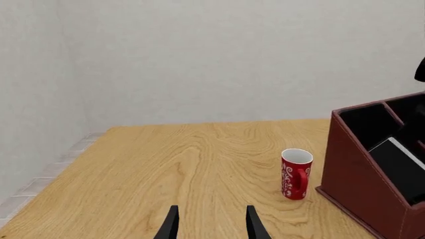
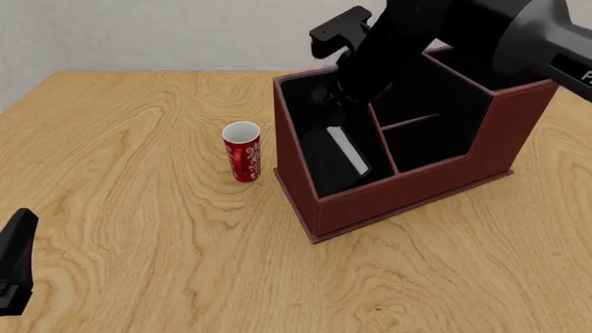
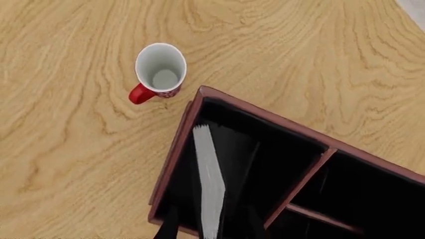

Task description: Pick up the book and place it in the left compartment of the caddy.

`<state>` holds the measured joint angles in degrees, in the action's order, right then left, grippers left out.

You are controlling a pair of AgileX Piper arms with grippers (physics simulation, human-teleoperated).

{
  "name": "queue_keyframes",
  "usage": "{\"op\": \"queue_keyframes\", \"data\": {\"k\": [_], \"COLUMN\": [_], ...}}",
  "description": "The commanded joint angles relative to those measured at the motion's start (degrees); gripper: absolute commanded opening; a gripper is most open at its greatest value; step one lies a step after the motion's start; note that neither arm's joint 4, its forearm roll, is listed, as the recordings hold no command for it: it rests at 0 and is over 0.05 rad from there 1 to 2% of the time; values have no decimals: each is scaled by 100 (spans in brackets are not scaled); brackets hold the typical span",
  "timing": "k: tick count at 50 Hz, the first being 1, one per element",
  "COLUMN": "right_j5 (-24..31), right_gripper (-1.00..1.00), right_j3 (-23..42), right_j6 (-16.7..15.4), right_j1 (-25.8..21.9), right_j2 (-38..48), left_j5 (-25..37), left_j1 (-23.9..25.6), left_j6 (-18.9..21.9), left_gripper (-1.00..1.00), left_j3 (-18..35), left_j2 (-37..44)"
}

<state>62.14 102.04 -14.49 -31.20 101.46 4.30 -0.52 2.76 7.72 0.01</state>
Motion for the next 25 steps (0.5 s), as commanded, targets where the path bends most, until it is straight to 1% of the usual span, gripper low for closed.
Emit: {"op": "queue_keyframes", "data": {"k": [1,7,8,9,10,13,14,17,18,19,20,22,23,25], "right_j5": [374,542,558,588,610,612,610,436,432,366,293,241,134,2], "right_gripper": [100,100,100,100,100,100,100,100,100,100,100,100,100,100], "right_j3": [529,716,709,719,782,695,692,267,260,114,-3,-36,-313,-569], "right_j6": [-101,-47,-16,99,36,170,170,289,289,402,391,448,513,648], "right_j1": [76,90,57,-39,51,-29,-29,-141,-141,-209,-169,-147,-204,-275], "right_j2": [-19,-194,-243,-305,-303,-504,-506,-861,-865,-1006,-1090,-1151,-1355,-1588], "left_j5": [16,28,29,31,37,52,52,95,97,108,123,131,157,172], "left_j1": [-6,19,27,37,53,84,84,98,98,126,139,152,173,199], "left_j6": [-9,11,9,18,28,43,43,39,39,74,69,78,88,104], "left_gripper": [100,100,100,100,100,100,100,100,100,100,100,100,100,100], "left_j3": [49,92,97,100,108,138,138,204,205,228,246,257,296,320], "left_j2": [0,-1,-1,-1,-1,-1,-1,0,-1,-1,-1,-1,0,-1]}}
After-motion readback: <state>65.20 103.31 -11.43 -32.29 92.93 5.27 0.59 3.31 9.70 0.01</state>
